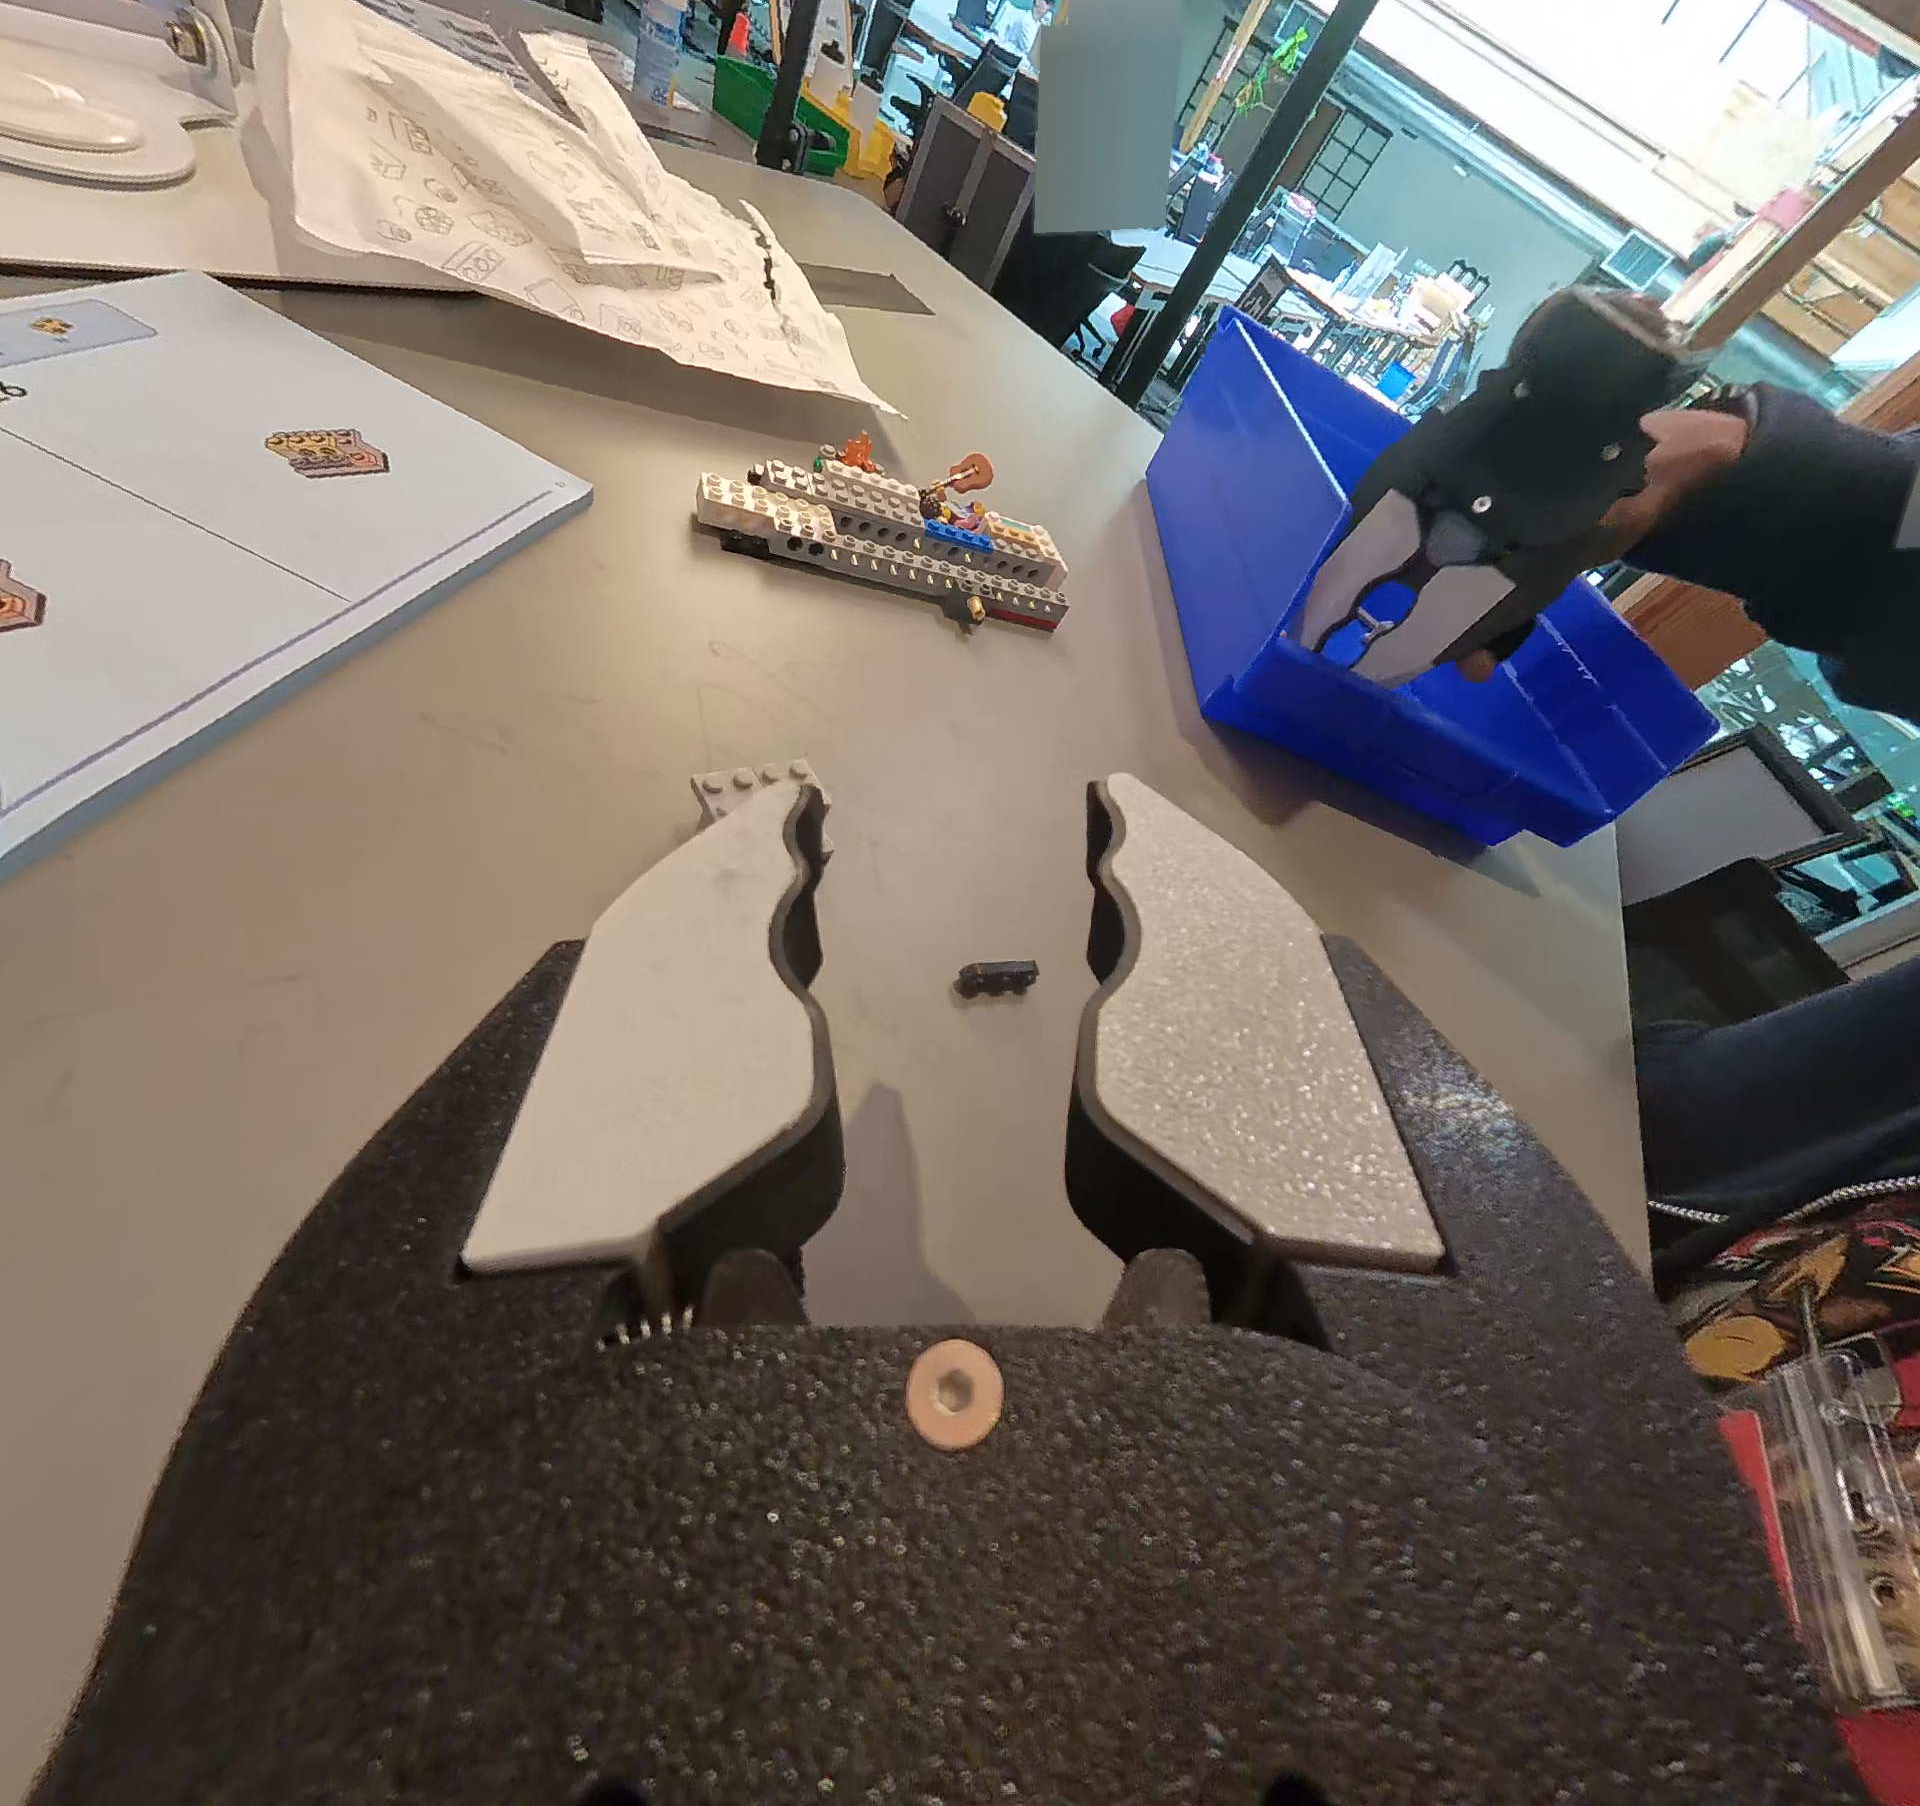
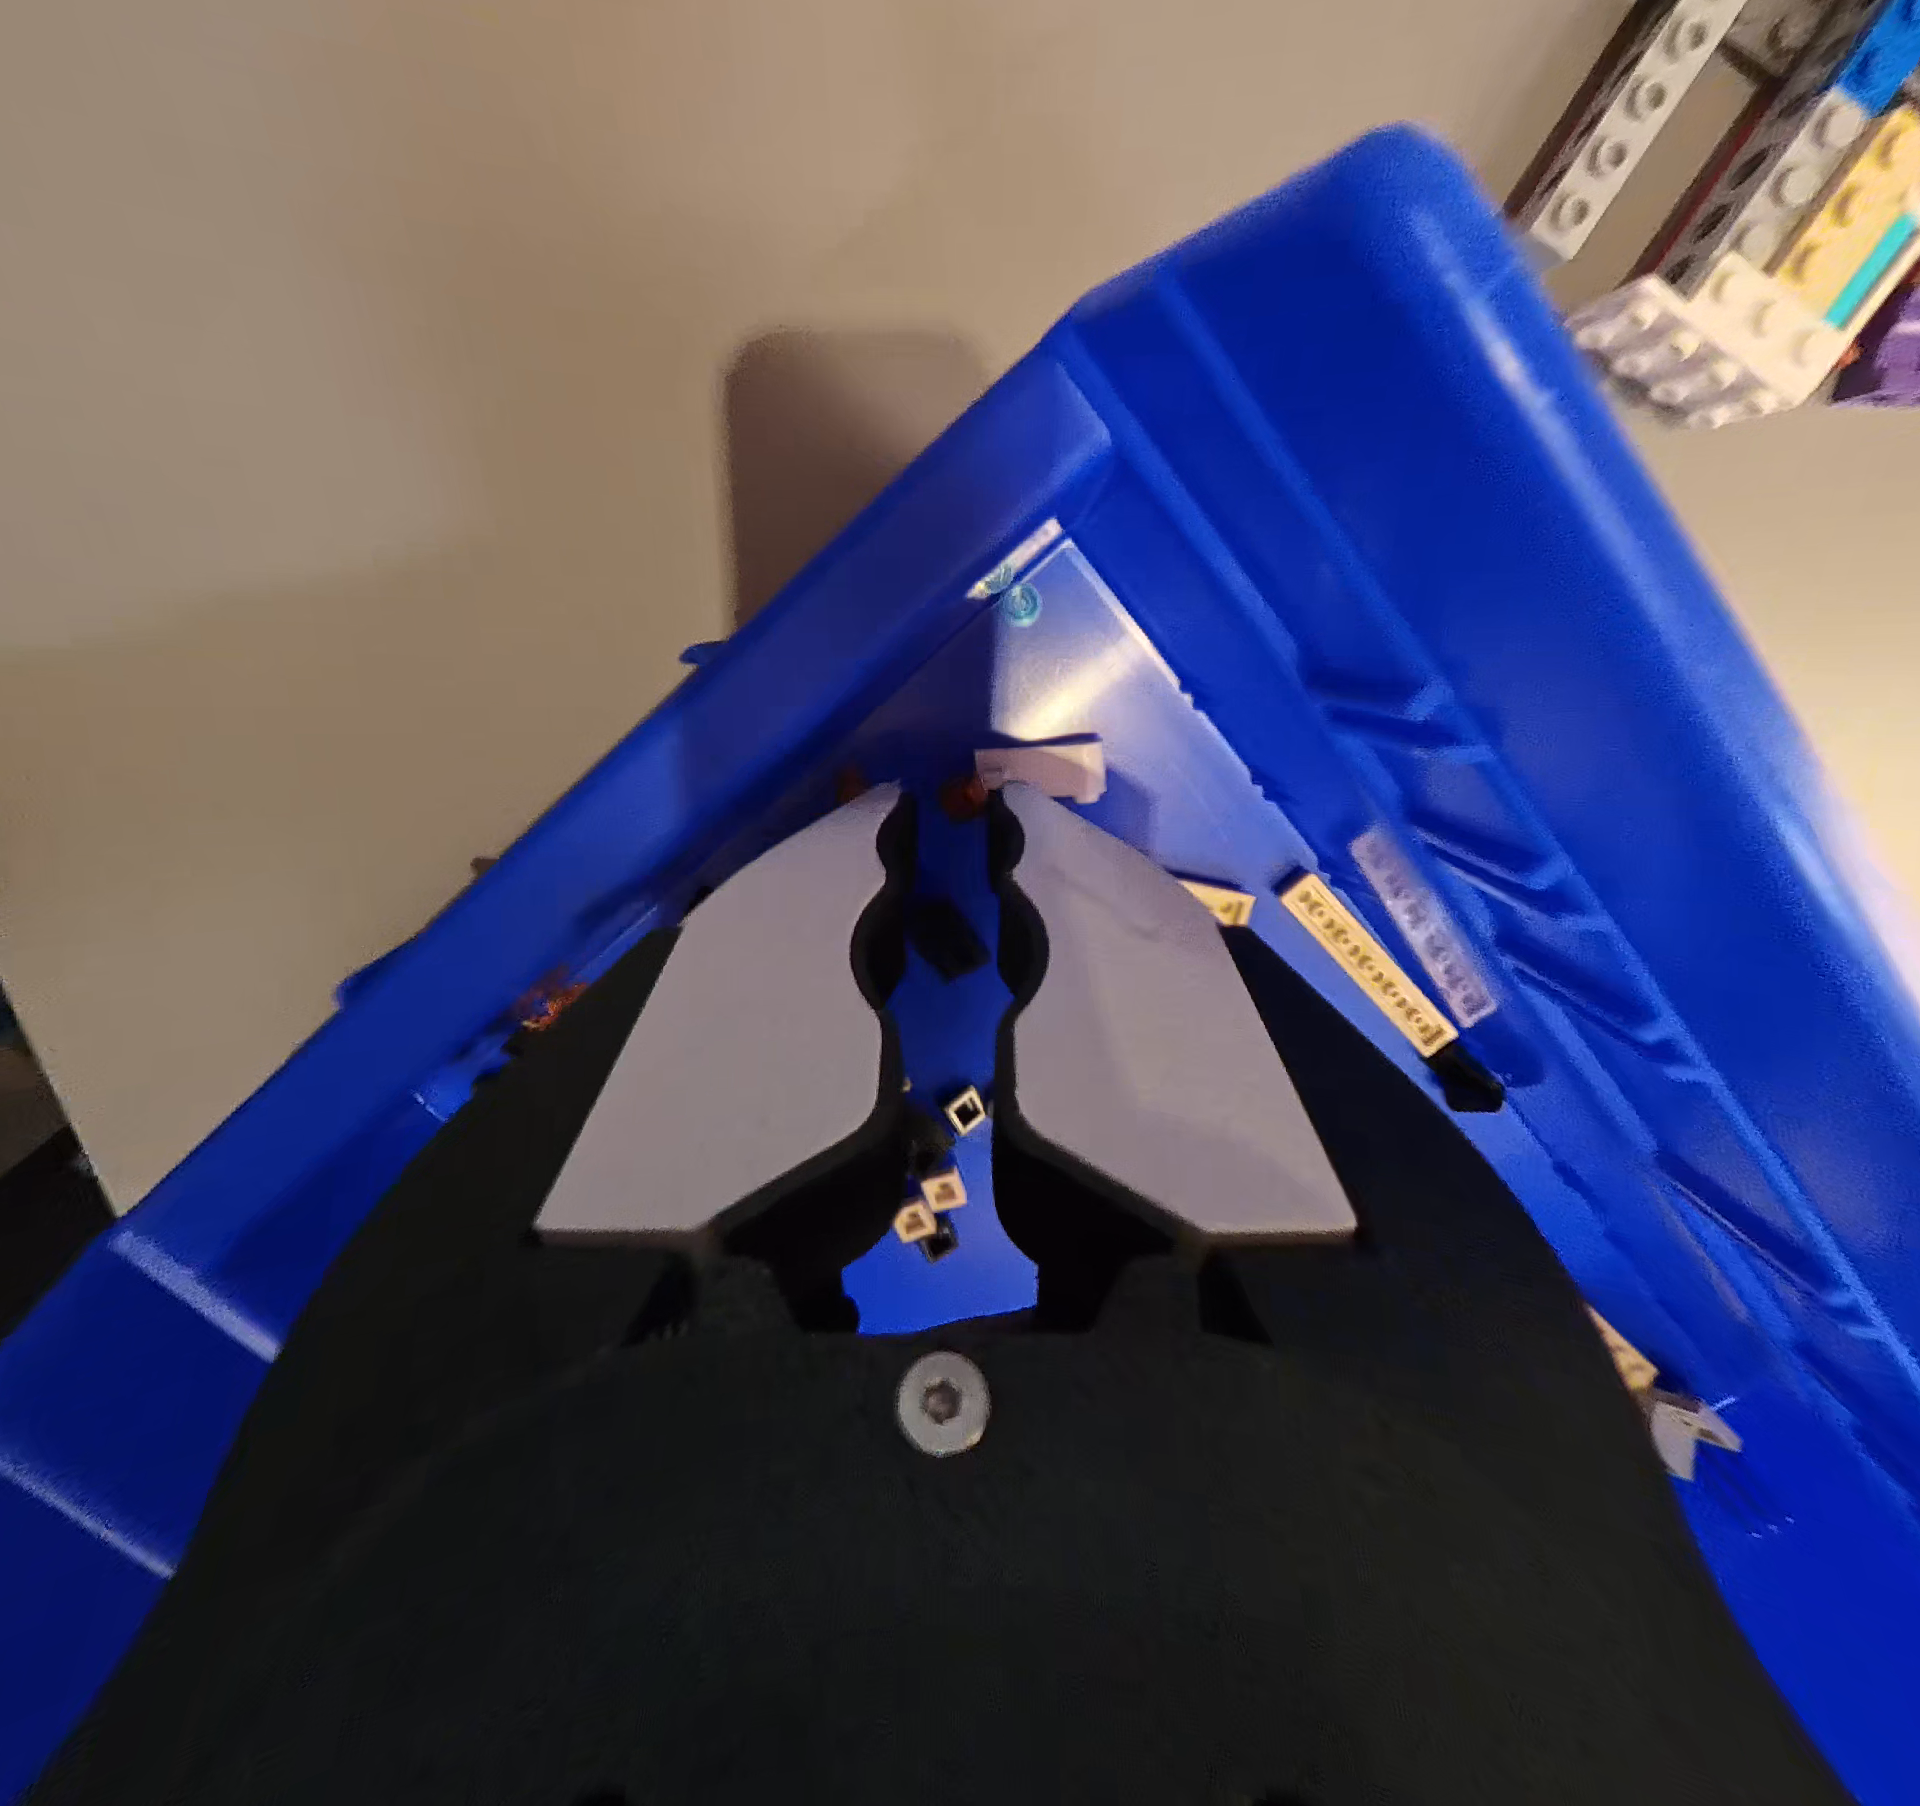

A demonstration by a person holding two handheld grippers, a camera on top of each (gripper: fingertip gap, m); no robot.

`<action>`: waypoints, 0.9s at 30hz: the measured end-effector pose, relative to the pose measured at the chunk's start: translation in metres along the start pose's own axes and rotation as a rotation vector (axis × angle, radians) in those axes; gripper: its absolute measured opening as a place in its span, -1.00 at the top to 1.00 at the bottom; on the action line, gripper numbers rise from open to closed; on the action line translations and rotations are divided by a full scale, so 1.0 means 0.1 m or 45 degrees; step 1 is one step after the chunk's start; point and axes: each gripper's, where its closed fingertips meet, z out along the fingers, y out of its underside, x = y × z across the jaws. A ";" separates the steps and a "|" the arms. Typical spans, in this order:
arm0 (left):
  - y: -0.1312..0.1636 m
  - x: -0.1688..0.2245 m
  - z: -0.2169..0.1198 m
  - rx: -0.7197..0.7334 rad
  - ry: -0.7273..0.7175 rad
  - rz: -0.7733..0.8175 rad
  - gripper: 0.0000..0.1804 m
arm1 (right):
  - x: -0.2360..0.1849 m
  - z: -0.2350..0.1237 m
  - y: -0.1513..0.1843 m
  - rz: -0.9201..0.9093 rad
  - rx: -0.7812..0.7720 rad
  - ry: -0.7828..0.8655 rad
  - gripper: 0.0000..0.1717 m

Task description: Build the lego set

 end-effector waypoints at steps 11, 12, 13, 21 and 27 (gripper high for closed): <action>0.09 0.05 -0.03 -0.058 0.049 -0.024 0.46 | 0.03 0.04 0.10 0.079 -0.039 0.084 0.90; 0.09 0.06 -0.03 -0.061 0.052 -0.024 0.46 | 0.04 0.00 0.12 0.087 -0.040 0.109 0.90; 0.09 0.06 -0.03 -0.062 0.055 -0.026 0.46 | 0.05 -0.07 0.12 0.100 -0.040 0.138 0.90; 0.07 0.09 -0.05 -0.039 0.088 -0.017 0.46 | -0.14 -0.74 -1.04 0.088 0.327 0.325 0.91; 0.07 0.05 -0.19 -0.011 -0.007 0.042 0.47 | -0.13 0.20 -2.28 0.253 0.659 0.282 0.90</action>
